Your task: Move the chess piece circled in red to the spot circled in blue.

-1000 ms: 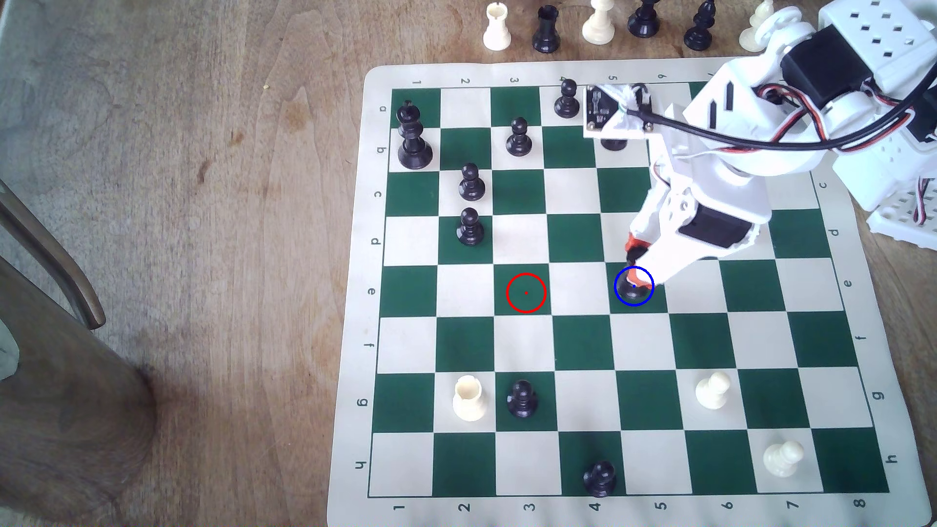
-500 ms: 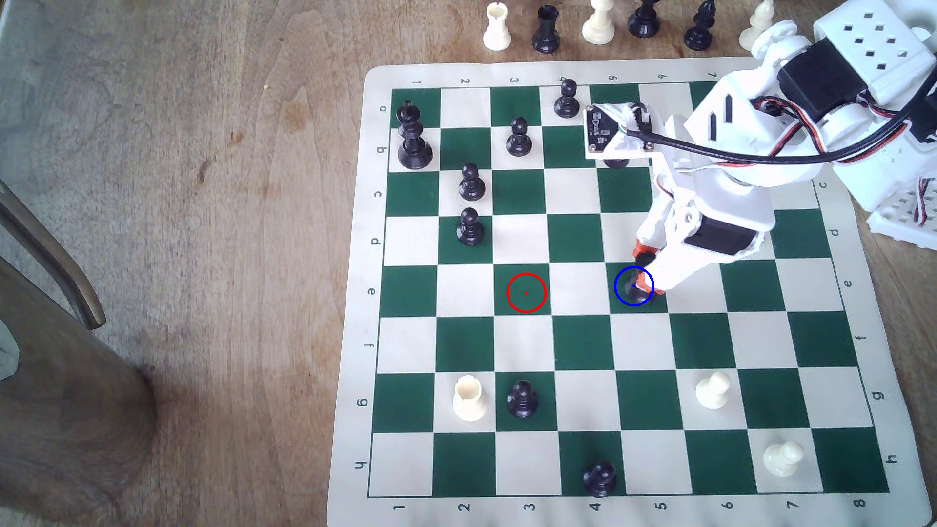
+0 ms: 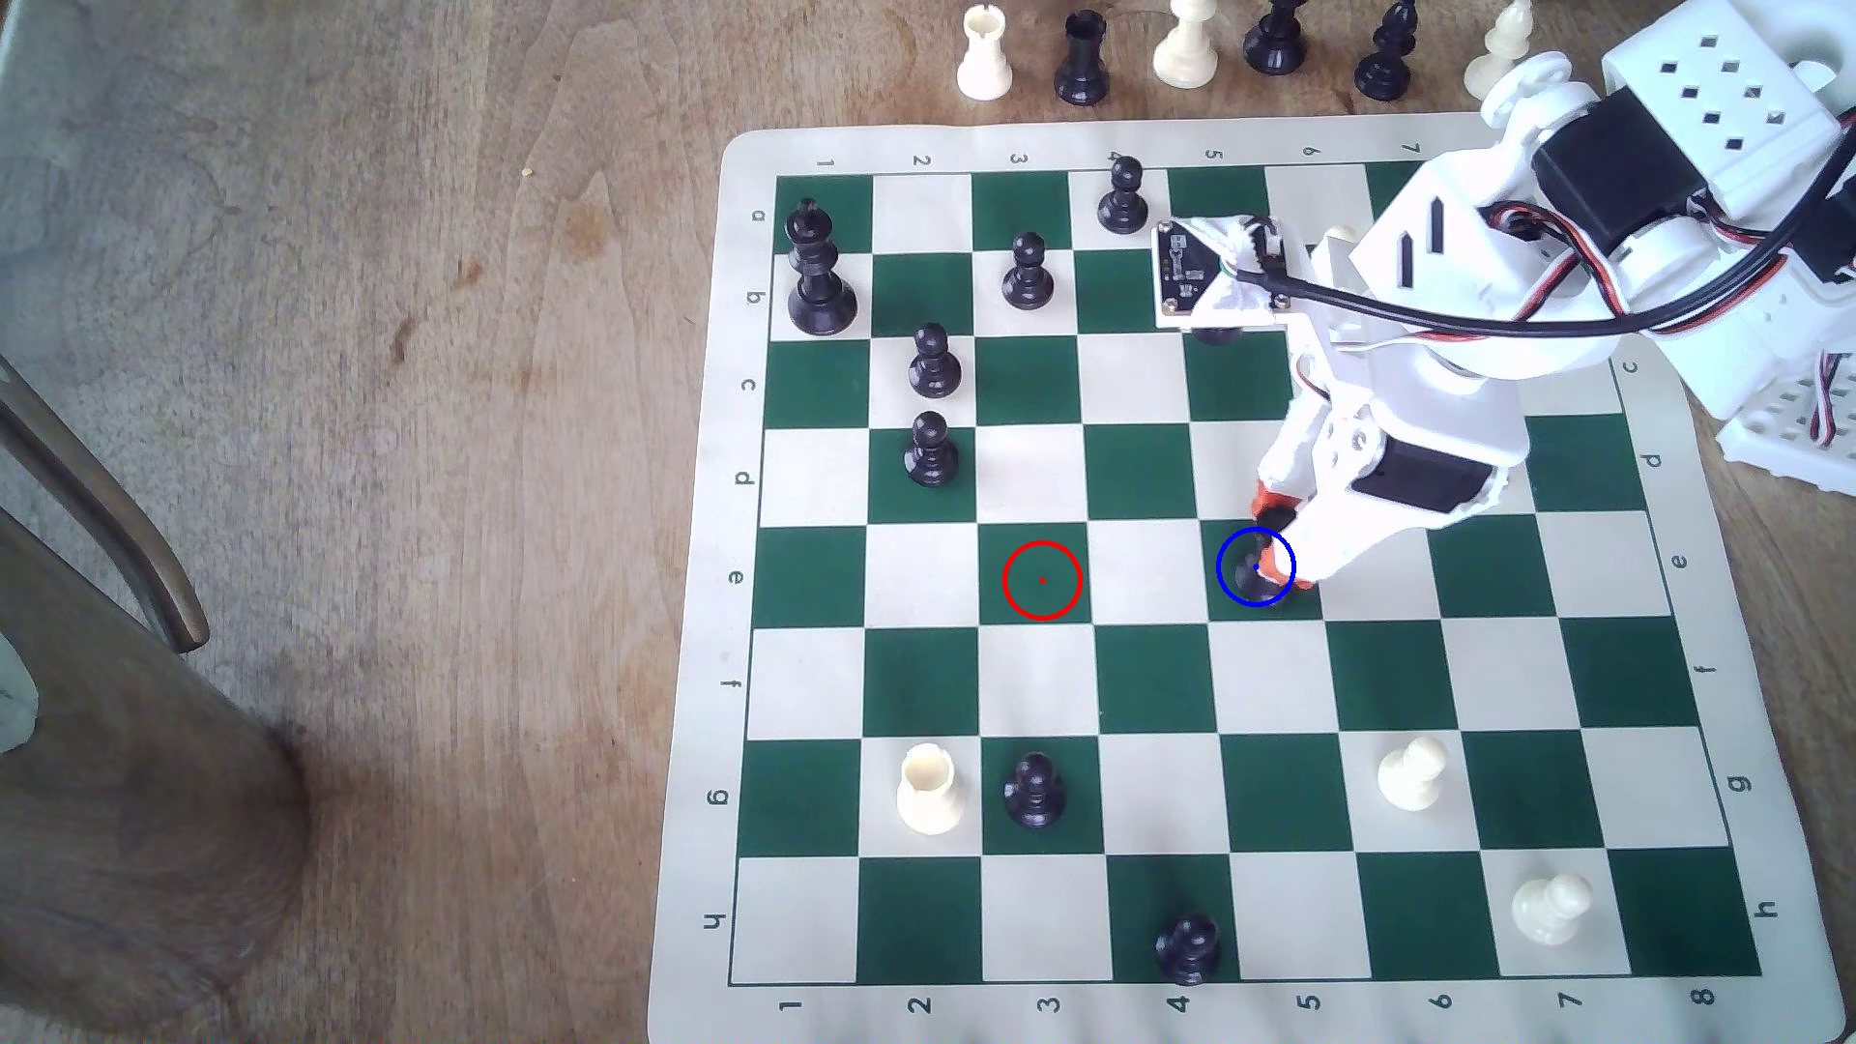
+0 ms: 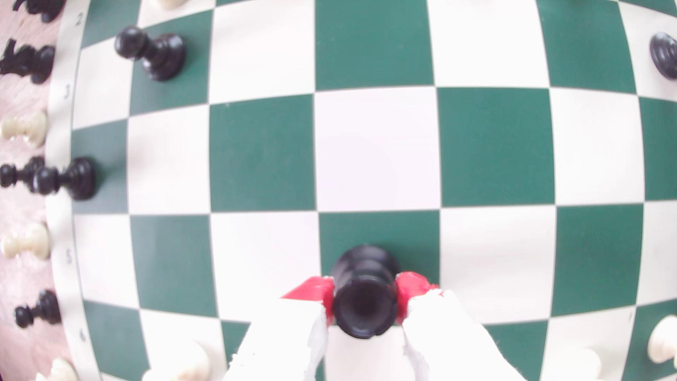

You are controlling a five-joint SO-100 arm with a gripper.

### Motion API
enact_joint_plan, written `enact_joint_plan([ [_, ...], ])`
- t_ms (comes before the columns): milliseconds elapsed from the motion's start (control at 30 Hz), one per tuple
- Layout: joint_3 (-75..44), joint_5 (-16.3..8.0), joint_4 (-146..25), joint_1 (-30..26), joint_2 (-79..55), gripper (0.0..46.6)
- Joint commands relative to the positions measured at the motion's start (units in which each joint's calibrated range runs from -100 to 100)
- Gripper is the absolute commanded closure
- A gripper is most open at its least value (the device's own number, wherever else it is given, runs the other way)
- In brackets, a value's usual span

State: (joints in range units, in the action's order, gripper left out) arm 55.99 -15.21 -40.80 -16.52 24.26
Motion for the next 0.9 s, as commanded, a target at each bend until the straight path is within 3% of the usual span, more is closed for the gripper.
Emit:
enact_joint_plan([
  [0,-0.1,0.6,0.7,-0.4,0.5,46.5],
  [400,0.3,0.5,1.2,-0.7,0.5,46.0],
  [500,0.5,0.5,1.3,-0.8,0.4,40.5],
  [533,0.7,0.6,1.5,-0.7,0.5,36.8],
  [633,1.0,0.6,1.6,-0.6,1.0,35.3],
  [733,3.5,0.6,3.1,-0.3,3.2,26.1],
  [867,4.6,0.8,3.9,0.5,4.5,22.6],
])
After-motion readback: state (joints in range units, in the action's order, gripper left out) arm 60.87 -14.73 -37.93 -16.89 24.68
